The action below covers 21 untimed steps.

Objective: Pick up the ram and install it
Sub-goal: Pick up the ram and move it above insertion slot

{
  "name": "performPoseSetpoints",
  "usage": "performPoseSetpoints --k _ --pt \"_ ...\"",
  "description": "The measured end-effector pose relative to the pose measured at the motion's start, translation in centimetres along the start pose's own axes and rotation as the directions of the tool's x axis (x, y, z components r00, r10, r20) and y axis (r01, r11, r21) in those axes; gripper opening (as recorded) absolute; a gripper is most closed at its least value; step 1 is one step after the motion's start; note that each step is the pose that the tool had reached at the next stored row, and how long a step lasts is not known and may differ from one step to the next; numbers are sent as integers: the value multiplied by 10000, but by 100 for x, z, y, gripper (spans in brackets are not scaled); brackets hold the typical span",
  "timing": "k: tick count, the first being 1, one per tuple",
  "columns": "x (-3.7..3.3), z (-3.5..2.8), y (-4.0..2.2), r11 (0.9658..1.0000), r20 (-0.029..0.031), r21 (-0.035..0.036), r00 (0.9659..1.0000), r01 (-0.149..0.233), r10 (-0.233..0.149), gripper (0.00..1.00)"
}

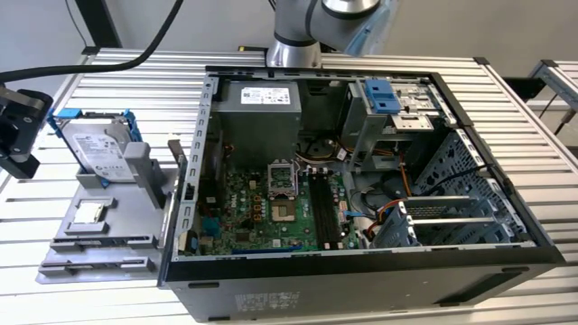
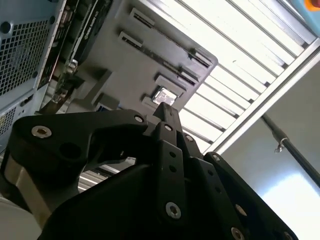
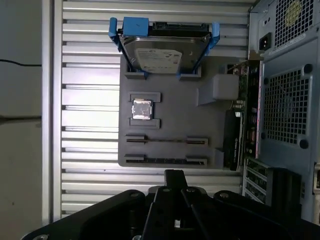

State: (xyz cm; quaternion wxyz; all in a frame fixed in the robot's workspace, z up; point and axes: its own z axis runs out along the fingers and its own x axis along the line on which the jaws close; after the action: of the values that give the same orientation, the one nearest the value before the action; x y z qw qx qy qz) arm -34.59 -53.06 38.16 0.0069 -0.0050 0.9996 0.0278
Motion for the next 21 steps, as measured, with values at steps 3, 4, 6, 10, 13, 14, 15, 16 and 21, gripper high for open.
performPoseSetpoints --k 3,4,6,10,13,14,15,16,21 --pt "0 0 0 10000 -2 -1 10000 0 0 0" --pt "0 0 0 10000 -3 0 10000 0 0 0" --pt "0 1 0 10000 -4 -1 10000 0 0 0" --pt "0 0 0 10000 -8 -1 10000 11 -11 0" --pt "0 1 0 9995 -24 -4 9995 323 -323 0" --pt "0 0 0 9988 -33 -5 9988 481 -481 0" --pt "0 1 0 9979 -42 -5 9979 646 -646 0" --pt "0 1 0 9968 -51 -2 9968 796 -796 0" --pt "0 1 0 9856 -107 35 9855 1692 -1691 0"
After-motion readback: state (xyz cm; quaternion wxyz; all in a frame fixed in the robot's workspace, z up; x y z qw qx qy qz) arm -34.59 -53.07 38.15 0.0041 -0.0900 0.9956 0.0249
